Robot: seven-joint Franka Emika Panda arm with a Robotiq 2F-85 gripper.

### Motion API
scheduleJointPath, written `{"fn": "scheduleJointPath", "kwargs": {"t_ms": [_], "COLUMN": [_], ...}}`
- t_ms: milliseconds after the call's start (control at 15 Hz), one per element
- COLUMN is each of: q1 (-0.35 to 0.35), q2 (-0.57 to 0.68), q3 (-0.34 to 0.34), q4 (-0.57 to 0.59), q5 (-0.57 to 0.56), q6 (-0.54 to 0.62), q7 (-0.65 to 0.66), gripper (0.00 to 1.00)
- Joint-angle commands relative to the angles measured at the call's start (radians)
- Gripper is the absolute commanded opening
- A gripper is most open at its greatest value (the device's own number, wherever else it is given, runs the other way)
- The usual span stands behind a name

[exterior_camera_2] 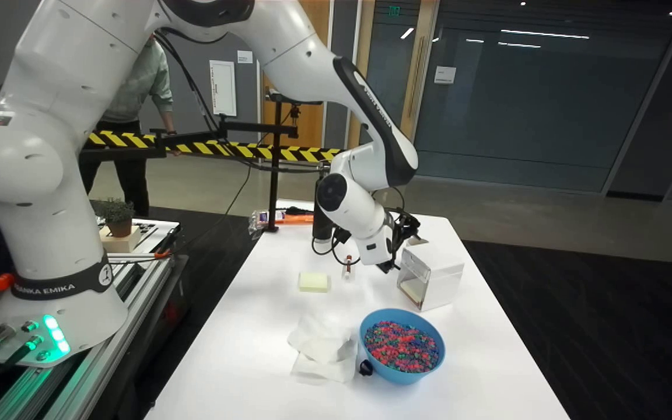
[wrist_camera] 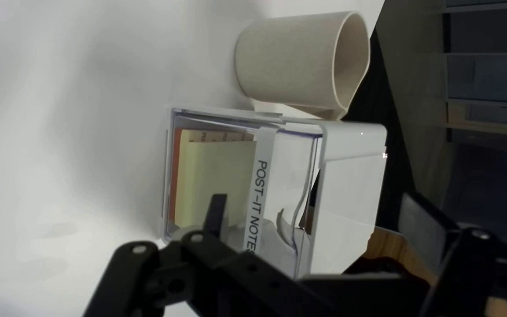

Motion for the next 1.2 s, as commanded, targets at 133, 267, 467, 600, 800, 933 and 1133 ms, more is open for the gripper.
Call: {"fn": "scheduleJointPath", "kwargs": {"t_ms": [133,267,467,600,800,933,1133], "q1": [-0.004,-0.003,-0.001,-0.001,-0.004,-0.005,-0.005], "q2": [0.016,0.023,0.034,0.045,0.04,0.04,0.046], "q3": [-0.004,-0.005,-0.007,-0.007,0.0,0.0,0.0], "q4": [0.008,0.01,0.016,0.024,0.014,0.013,0.015], "q5": [-0.007,-0.006,-0.003,-0.001,-0.017,-0.02,-0.02], "q6": [0.012,0.012,0.013,0.017,0.013,0.013,0.012], "q7": [0.006,0.005,0.005,0.007,0.019,0.021,0.021], "gripper": [1.0,1.0,1.0,1.0,1.0,1.0,1.0]}}
